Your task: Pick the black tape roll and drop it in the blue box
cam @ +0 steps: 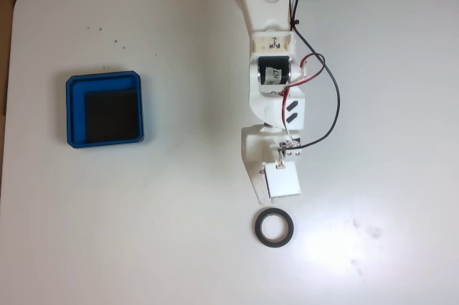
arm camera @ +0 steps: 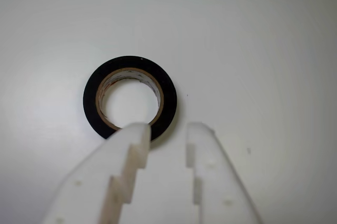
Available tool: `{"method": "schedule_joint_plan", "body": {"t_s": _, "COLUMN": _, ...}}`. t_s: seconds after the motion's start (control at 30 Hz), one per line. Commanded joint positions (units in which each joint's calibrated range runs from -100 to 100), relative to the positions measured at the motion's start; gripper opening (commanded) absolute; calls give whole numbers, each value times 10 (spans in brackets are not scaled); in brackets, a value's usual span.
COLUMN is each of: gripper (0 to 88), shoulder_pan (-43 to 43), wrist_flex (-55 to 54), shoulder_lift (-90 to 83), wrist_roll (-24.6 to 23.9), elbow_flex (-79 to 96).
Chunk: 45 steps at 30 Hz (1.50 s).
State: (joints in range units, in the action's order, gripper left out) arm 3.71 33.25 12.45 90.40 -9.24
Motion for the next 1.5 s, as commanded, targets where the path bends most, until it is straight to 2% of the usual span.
{"method": "schedule_joint_plan", "body": {"t_s": 0.0, "gripper": 6, "shoulder_pan": -1, "wrist_flex": 107, "shoulder_lift": 38, "wrist_roll": 3, "elbow_flex": -136}}
{"method": "schedule_joint_plan", "body": {"t_s": 0.13, "gripper": 6, "shoulder_pan": -1, "wrist_flex": 182, "shoulder_lift": 117, "wrist_roll": 7, "elbow_flex": -242}}
{"method": "schedule_joint_plan", "body": {"t_s": 0.43, "gripper": 6, "shoulder_pan": 1, "wrist_flex": 195, "shoulder_lift": 279, "wrist_roll": 7, "elbow_flex": -422}}
{"method": "schedule_joint_plan", "body": {"t_s": 0.77, "gripper": 6, "shoulder_pan": 1, "wrist_flex": 195, "shoulder_lift": 358, "wrist_roll": 6, "elbow_flex": -452}}
{"method": "schedule_joint_plan", "body": {"t_s": 1.17, "gripper": 8, "shoulder_pan": 0, "wrist_flex": 192, "shoulder_lift": 451, "wrist_roll": 6, "elbow_flex": -571}}
{"method": "schedule_joint_plan", "body": {"t_s": 1.47, "gripper": 132, "shoulder_pan": 4, "wrist_flex": 194, "shoulder_lift": 455, "wrist_roll": 1, "elbow_flex": -596}}
